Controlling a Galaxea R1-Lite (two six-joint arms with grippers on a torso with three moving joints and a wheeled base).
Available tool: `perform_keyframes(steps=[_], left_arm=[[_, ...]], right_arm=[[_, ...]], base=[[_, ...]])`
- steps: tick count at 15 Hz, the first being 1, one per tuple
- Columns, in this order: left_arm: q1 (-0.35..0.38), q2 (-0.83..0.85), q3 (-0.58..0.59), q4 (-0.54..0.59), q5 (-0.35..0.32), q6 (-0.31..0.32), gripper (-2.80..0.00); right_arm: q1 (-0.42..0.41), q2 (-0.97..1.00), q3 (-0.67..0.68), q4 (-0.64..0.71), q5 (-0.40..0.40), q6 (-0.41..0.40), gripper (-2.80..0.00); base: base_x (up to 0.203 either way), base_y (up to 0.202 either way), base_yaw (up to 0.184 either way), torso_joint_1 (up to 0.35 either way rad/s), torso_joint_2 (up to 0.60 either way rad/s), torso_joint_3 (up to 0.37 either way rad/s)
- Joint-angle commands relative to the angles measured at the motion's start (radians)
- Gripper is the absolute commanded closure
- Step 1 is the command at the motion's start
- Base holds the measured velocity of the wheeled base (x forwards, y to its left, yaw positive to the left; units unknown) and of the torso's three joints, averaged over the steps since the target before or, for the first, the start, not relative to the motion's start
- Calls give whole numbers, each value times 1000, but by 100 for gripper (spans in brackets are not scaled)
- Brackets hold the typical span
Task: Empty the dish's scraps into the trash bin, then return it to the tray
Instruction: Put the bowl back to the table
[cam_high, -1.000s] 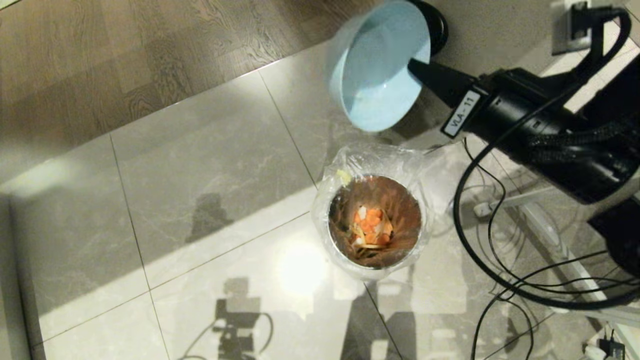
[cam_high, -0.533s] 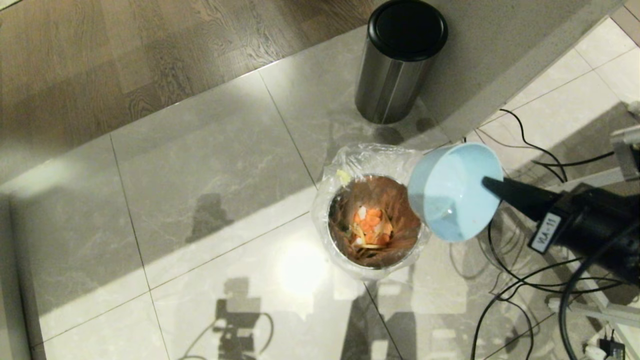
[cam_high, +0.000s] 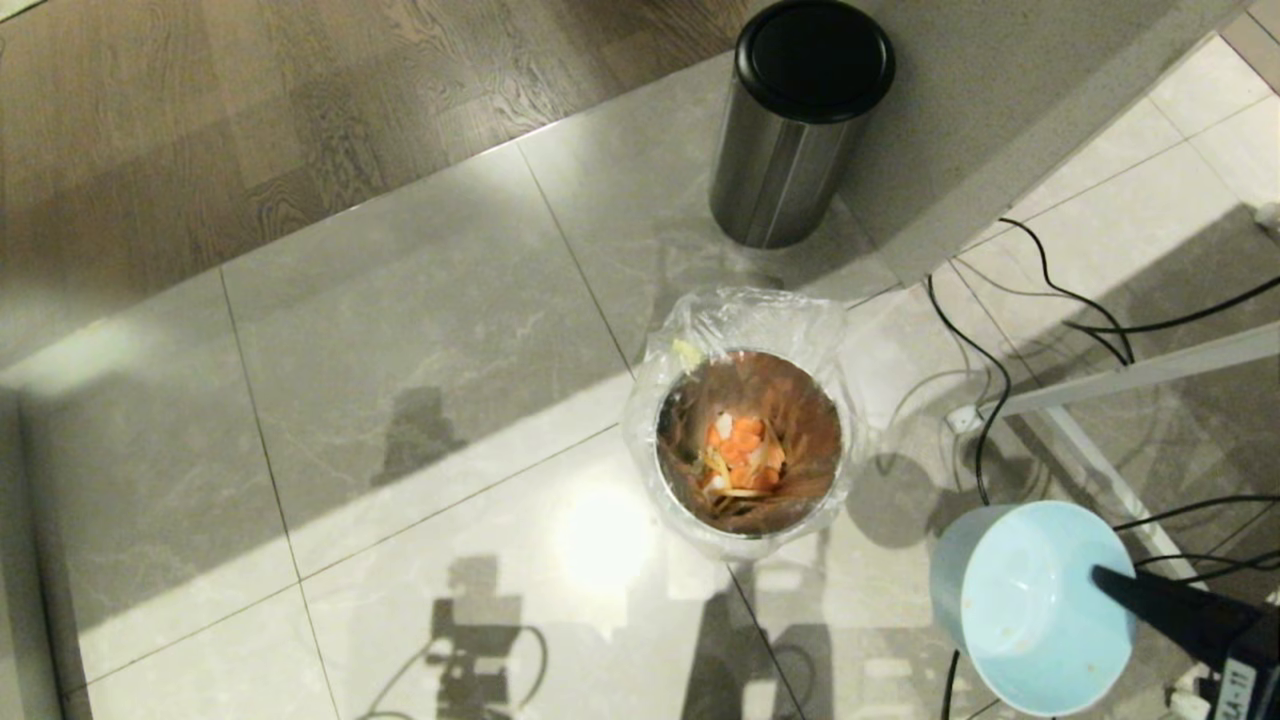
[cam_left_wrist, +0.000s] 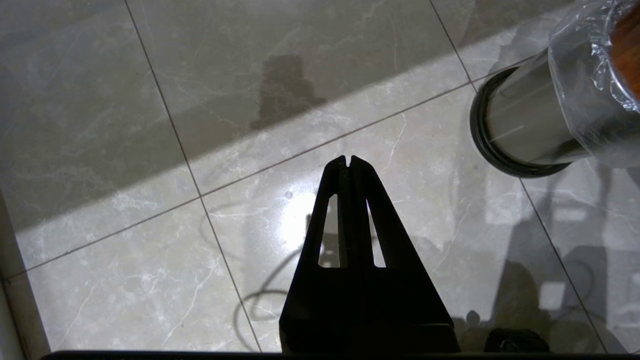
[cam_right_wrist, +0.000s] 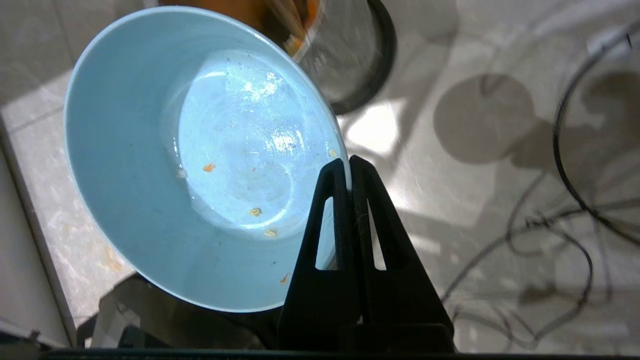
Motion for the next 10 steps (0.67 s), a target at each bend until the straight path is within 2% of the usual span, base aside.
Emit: perform_keyframes(steps=[1, 8, 10], left_arm=[[-1, 1, 0, 0, 0, -1, 0], [-1, 1, 0, 0, 1, -1, 0], [-1, 1, 0, 0, 0, -1, 0]], right_arm=[[-17, -80, 28, 19, 2, 0, 0], [-23, -105, 46, 33, 3, -1, 0], [-61, -147, 91, 37, 5, -9, 0]], base=[[0, 0, 0, 0, 0, 0], [0, 0, 0, 0, 0, 0], [0, 0, 0, 0, 0, 0]])
